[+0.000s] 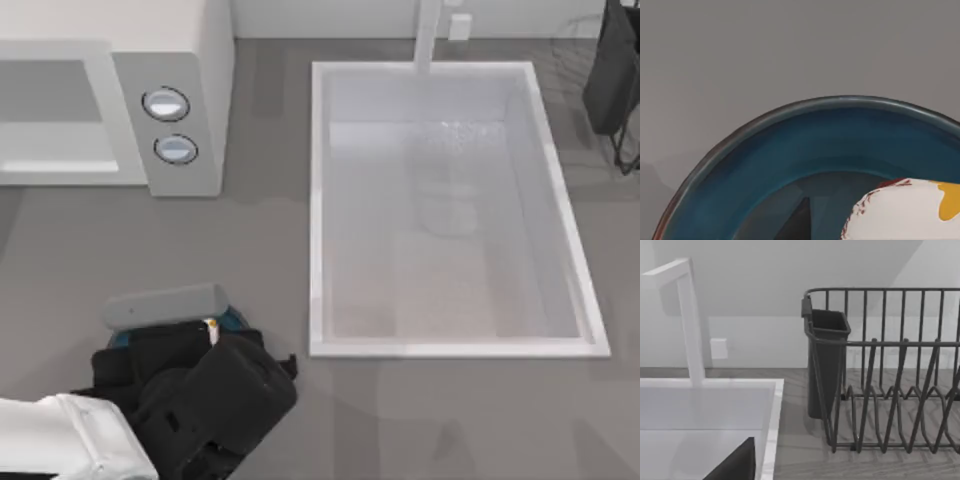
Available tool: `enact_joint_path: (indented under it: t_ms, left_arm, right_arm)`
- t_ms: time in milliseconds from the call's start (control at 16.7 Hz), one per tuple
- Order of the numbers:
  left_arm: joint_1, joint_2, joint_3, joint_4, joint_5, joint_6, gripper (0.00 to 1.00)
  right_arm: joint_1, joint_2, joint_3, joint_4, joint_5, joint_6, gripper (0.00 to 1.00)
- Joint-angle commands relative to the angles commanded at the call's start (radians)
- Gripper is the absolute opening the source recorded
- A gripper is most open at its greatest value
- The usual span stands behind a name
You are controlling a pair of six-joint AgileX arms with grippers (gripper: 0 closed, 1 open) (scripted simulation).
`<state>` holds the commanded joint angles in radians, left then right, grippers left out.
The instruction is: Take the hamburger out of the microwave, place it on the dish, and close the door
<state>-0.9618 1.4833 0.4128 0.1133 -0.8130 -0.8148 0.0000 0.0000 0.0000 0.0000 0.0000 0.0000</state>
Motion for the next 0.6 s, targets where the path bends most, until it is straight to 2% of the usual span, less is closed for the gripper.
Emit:
enact_joint_path:
  t_ms: [180,600]
  left_arm:
    - [-0.067,-0.054,-0.037,-0.063,-0.067,-0.064,0.0]
    - [-0.051,-0.028,-0.037,-0.026,-0.059,-0.045,0.0]
  right_arm:
    - [0.0,0.0,0.0,0.0,0.0,0.0,1.0]
    - [0.0,0.0,0.0,0.0,0.0,0.0,1.0]
